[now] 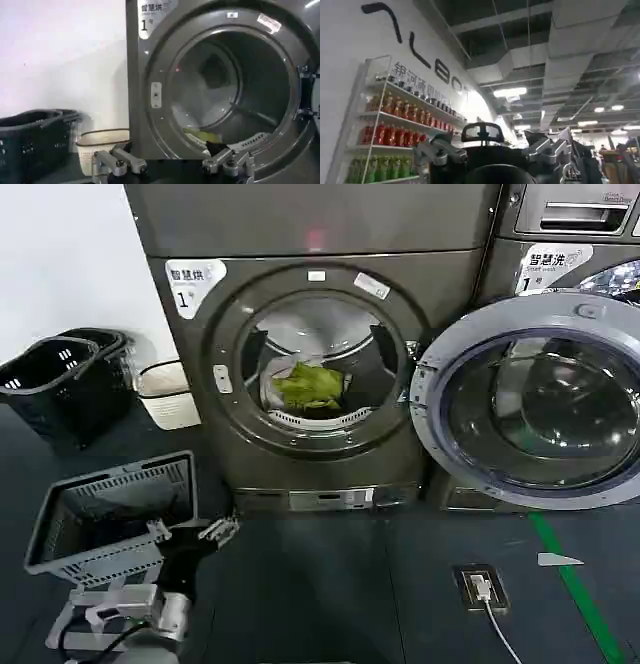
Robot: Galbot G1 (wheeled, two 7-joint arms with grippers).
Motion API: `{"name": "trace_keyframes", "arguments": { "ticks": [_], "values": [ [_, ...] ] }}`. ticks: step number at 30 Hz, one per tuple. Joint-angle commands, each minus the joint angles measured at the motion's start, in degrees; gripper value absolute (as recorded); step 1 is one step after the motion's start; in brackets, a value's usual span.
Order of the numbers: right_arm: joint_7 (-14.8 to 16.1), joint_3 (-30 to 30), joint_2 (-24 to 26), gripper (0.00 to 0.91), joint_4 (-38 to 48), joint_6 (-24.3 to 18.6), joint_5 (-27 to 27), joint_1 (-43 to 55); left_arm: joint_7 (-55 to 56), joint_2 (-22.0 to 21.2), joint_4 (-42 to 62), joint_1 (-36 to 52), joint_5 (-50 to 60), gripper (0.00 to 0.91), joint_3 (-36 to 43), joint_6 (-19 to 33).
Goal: Grasp the clothes from the dryer.
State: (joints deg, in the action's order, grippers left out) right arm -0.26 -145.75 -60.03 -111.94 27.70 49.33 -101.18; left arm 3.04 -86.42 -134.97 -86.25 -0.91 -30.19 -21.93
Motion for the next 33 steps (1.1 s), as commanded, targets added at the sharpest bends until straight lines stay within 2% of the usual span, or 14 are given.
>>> {"name": "trace_keyframes", "arguments": {
  "ticks": [1,33],
  "values": [
    [0.0,0.2,-0.1,0.907,-0.2,-0.7,0.5,0.0,-0.2,-0.1,-0.4,0.0,0.2,0.907,0.0,0.1],
    [0.6,0.1,0.2,0.907,0.0,-1.3,0.5,0.3,-0.9,-0.6,-0.8,-0.4,1.1,0.907,2.2,0.4]
  ]
}}
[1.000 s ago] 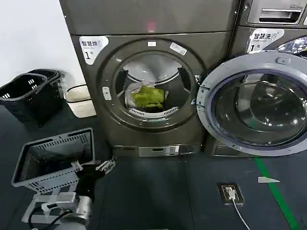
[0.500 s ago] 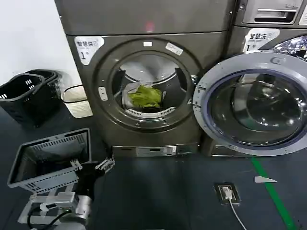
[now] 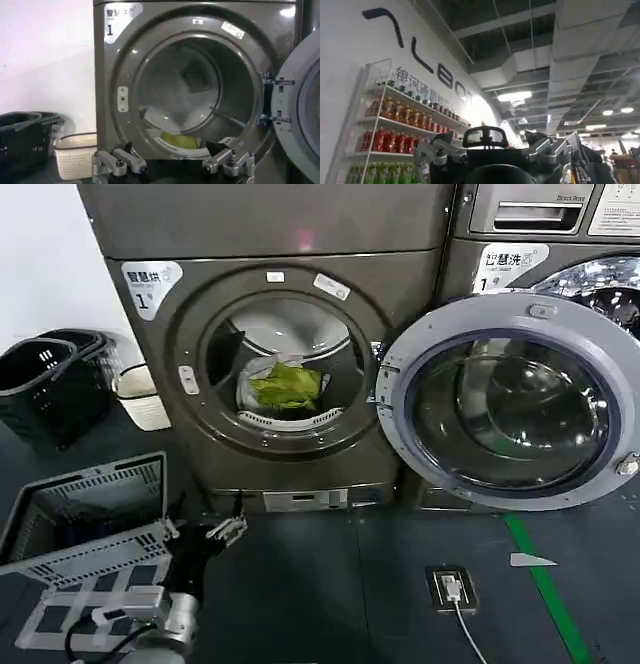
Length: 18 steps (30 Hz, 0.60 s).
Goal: Grasp the clothes from the dryer.
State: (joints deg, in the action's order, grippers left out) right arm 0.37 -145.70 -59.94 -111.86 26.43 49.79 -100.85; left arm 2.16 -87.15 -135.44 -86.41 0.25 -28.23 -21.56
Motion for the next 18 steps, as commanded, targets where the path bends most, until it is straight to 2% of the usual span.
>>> {"name": "trace_keyframes", "arguments": {
  "ticks": [1,18],
  "values": [
    [-0.1,0.0,0.1,0.907,-0.1,-0.2,0.1,-0.1,0.0,0.2,-0.3,-0.3,0.0,0.907,0.2,0.1],
    [1.8,0.7,-0.6,0.907,-0.4,-4.5,1.8,0.4,-1.7,0.4,-1.5,-0.8,0.1,0.907,-0.5,0.5]
  ]
}}
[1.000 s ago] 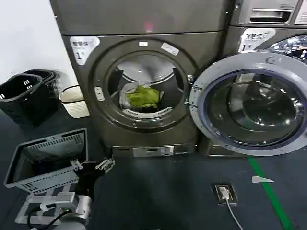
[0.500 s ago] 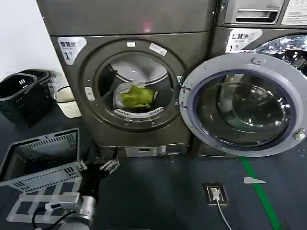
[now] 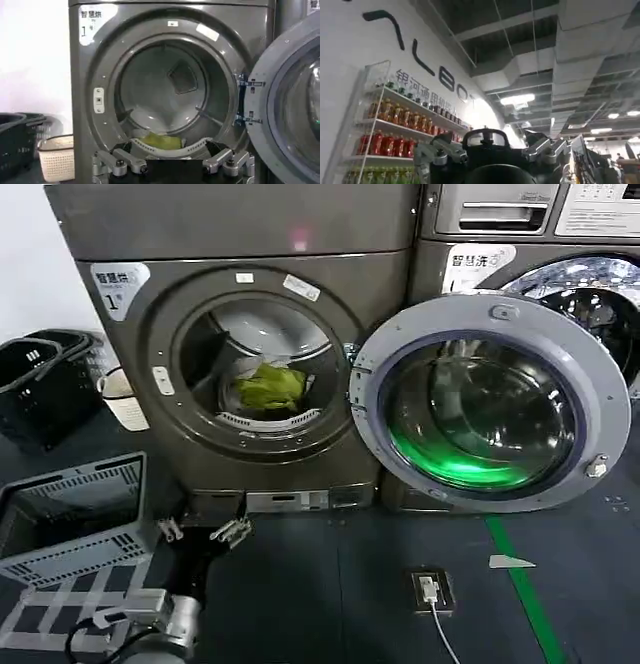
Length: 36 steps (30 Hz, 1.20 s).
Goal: Grasp the clothes from the dryer.
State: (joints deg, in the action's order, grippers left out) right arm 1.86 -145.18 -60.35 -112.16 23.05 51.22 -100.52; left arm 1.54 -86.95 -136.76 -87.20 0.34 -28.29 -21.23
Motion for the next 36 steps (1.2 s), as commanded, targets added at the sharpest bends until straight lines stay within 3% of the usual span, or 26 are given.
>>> {"name": "trace_keyframes", "arguments": {
  "ticks": [1,9,36],
  "values": [
    [0.3,0.1,-0.2,0.907,0.0,-1.2,0.4,0.1,-1.1,0.2,-0.2,-0.1,0.0,0.907,-0.4,0.2],
    [0.7,-0.1,-0.3,0.907,-0.1,-3.0,2.6,0.1,-1.3,0.0,0.2,0.1,0.0,0.907,-0.1,0.2],
    [1.5,0.4,-0.6,0.907,-0.4,-3.6,2.6,0.0,-1.7,0.3,-0.2,0.1,-0.1,0.907,-0.8,0.2]
  ]
}}
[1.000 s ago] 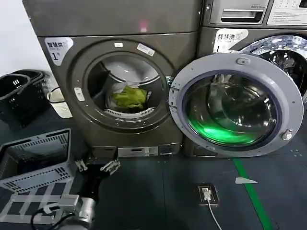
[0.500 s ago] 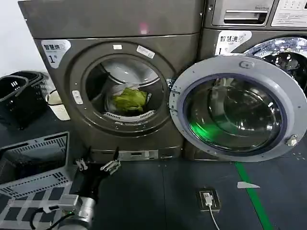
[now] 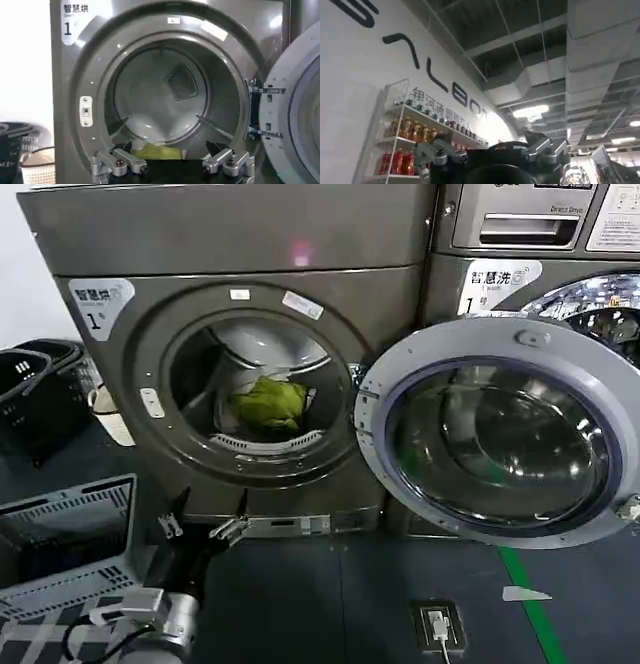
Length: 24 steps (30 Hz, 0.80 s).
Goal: Grasp the clothes from the dryer.
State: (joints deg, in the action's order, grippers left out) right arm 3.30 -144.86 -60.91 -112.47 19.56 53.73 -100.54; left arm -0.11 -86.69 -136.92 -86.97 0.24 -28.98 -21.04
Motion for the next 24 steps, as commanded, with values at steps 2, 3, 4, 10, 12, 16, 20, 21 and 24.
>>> {"name": "trace_keyframes", "arguments": {
  "ticks": [2,3,4,10,12,16,20,21,24],
  "values": [
    [0.0,0.1,0.1,0.907,-0.1,-0.1,0.1,0.0,-0.1,0.0,-0.2,-0.3,0.0,0.907,-0.3,0.0],
    [0.1,0.0,0.1,0.907,-0.1,-0.1,0.1,0.0,0.0,0.0,-0.3,-0.3,0.0,0.907,-0.4,-0.1],
    [0.1,0.0,0.1,0.907,0.0,-0.2,0.0,0.0,0.0,0.0,-0.3,-0.3,0.0,0.907,-0.4,-0.1],
    [0.3,-0.3,0.0,0.907,0.3,-0.3,-0.1,0.1,-0.1,-0.3,-0.4,-0.2,0.0,0.907,-0.5,-0.1],
    [0.3,-0.3,0.0,0.907,0.4,-0.3,-0.2,0.1,-0.1,-0.3,-0.2,-0.2,0.0,0.907,-0.5,0.0],
    [0.3,-0.4,0.0,0.907,0.5,-0.4,-0.2,0.2,-0.2,-0.4,-0.1,0.0,0.0,0.907,-0.4,-0.1],
    [0.4,-0.3,0.1,0.907,0.5,-0.4,-0.3,0.4,-0.2,-0.3,0.2,0.2,-0.1,0.907,-0.6,-0.1],
    [0.3,-0.3,0.1,0.907,0.5,-0.4,-0.3,0.4,-0.2,-0.3,0.3,0.3,-0.1,0.907,-0.6,-0.1],
    [0.3,-0.2,0.0,0.907,0.5,-0.4,-0.4,0.5,-0.3,-0.4,0.5,0.5,-0.2,0.907,-0.5,-0.1]
  ]
}}
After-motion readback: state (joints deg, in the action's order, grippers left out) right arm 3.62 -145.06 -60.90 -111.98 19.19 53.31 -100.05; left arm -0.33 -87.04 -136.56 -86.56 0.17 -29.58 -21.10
